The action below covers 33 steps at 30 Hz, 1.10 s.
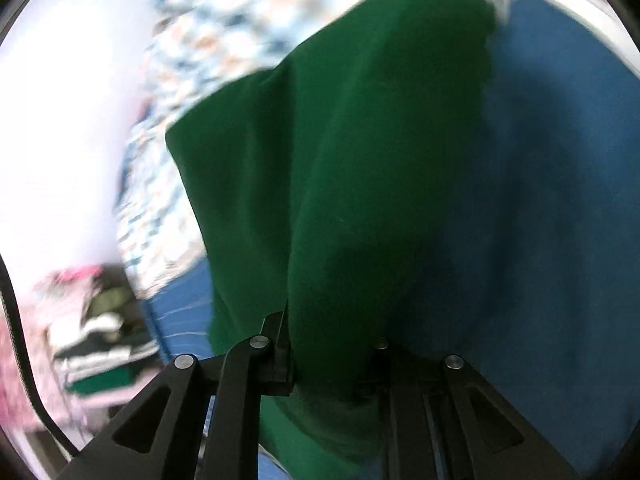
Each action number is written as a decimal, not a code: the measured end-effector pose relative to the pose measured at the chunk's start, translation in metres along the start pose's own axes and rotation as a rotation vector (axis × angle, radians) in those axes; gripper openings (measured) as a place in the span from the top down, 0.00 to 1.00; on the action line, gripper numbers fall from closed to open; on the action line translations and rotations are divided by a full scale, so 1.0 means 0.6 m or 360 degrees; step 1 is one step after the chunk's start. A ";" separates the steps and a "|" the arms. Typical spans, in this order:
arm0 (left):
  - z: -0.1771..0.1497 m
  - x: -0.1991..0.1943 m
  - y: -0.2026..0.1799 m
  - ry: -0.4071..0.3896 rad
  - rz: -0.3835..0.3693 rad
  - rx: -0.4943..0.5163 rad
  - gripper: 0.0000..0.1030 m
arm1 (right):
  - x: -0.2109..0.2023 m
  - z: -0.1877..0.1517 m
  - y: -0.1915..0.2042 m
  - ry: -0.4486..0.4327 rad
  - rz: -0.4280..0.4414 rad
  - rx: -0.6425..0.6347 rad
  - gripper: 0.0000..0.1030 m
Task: Fold large clothes
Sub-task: 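Lift the hem with both grippers and fold it toward the collar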
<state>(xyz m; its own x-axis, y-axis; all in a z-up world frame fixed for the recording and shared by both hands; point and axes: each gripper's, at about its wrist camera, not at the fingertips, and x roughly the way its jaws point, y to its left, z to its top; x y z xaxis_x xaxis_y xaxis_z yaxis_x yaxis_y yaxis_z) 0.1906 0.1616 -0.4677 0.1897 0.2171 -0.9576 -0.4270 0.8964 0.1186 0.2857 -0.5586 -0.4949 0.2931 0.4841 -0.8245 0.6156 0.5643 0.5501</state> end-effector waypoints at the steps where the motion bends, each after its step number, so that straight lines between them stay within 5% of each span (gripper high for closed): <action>1: -0.005 -0.014 0.013 -0.0008 0.0007 -0.0036 0.00 | -0.010 -0.022 -0.035 0.0001 -0.0044 0.0065 0.83; 5: -0.040 -0.030 0.055 0.0020 0.0036 -0.0197 0.00 | -0.035 -0.111 -0.165 0.0098 -0.0251 0.0246 0.79; 9: -0.068 -0.006 0.057 0.0142 -0.0002 -0.0336 0.01 | 0.005 -0.124 -0.228 0.0295 -0.0374 0.0287 0.52; 11: -0.076 -0.003 0.041 0.0135 0.0034 -0.0323 0.01 | 0.002 -0.120 -0.242 0.0350 -0.0422 0.0243 0.48; 16: -0.069 -0.004 -0.040 0.0086 0.0031 -0.0092 0.01 | -0.051 -0.120 -0.208 0.0326 -0.0532 -0.0048 0.48; 19: -0.073 -0.017 -0.109 0.0038 -0.0009 0.0064 0.01 | -0.103 -0.115 -0.163 0.0130 -0.0523 -0.0293 0.47; 21: -0.077 -0.024 -0.153 0.0018 -0.0039 0.0139 0.01 | -0.110 -0.096 -0.111 0.0042 -0.0551 -0.0518 0.23; 23: -0.083 -0.026 -0.200 0.0018 -0.0075 0.0185 0.01 | -0.116 -0.064 -0.072 -0.0048 -0.0625 -0.0778 0.14; 27: -0.087 -0.030 -0.271 -0.0046 -0.0099 0.0207 0.01 | -0.038 -0.001 0.036 -0.0067 -0.0586 -0.1032 0.14; 31: -0.090 -0.017 -0.322 -0.0020 -0.0084 0.0207 0.01 | 0.022 0.067 0.049 0.0123 -0.0462 -0.1153 0.14; 32: -0.089 -0.013 -0.332 -0.0006 -0.0080 0.0203 0.01 | 0.048 0.081 0.051 0.0236 -0.0405 -0.1143 0.24; 33: -0.089 -0.011 -0.335 -0.0003 -0.0080 0.0202 0.01 | 0.081 0.096 0.051 0.0381 -0.0341 -0.1110 0.68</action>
<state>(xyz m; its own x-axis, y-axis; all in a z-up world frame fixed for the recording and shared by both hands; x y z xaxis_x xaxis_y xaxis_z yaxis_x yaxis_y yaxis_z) 0.2277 -0.0405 -0.4993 0.2097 0.1715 -0.9626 -0.3019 0.9478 0.1031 0.3608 -0.5565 -0.5256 0.0041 0.4036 -0.9149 0.0136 0.9148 0.4036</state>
